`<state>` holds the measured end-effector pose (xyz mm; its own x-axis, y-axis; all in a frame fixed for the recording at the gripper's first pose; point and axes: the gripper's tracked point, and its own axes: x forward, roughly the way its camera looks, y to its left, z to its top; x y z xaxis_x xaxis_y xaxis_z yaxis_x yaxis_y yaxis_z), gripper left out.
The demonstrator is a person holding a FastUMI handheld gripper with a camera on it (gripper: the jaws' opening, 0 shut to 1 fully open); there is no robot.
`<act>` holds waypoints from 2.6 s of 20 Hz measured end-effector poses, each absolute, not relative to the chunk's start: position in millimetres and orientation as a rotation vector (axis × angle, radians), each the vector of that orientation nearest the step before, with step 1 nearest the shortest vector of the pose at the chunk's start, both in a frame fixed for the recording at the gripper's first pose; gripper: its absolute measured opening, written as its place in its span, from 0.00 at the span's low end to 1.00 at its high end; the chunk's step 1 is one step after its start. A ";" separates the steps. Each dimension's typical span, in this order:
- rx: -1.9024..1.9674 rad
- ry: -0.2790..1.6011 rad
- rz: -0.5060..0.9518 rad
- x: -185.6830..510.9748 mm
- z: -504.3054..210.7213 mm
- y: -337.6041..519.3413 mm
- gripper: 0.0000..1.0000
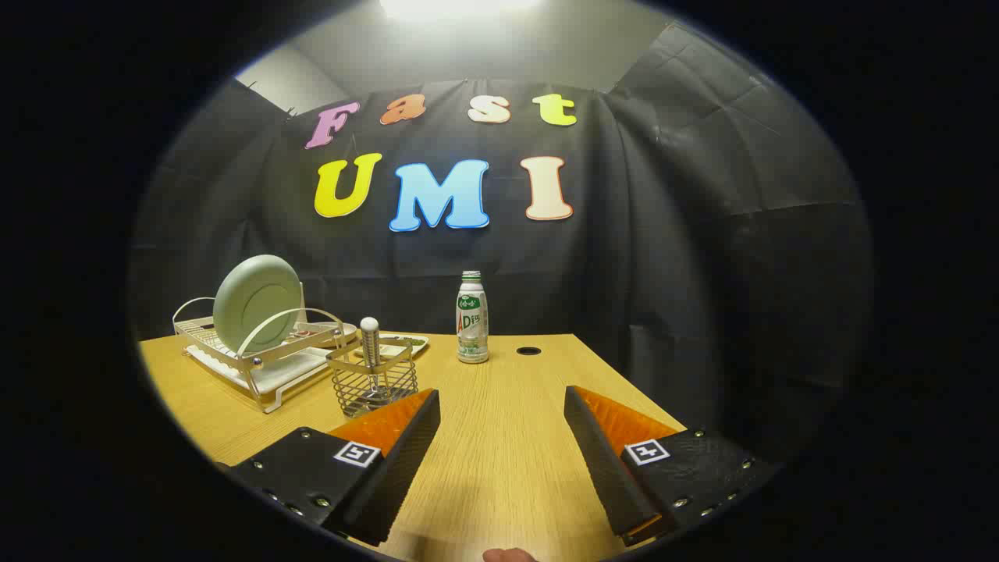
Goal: Take the plate from the dish rack, then take the spoon from the basket and place it into the plate.
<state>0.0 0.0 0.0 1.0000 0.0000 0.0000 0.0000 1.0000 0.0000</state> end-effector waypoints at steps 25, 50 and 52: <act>0.024 -0.055 -0.128 34.3 239.3 94.7 0.98; 0.104 0.559 0.324 92.9 212.9 328.3 0.98; 0.105 0.630 0.327 92.0 200.5 336.4 0.98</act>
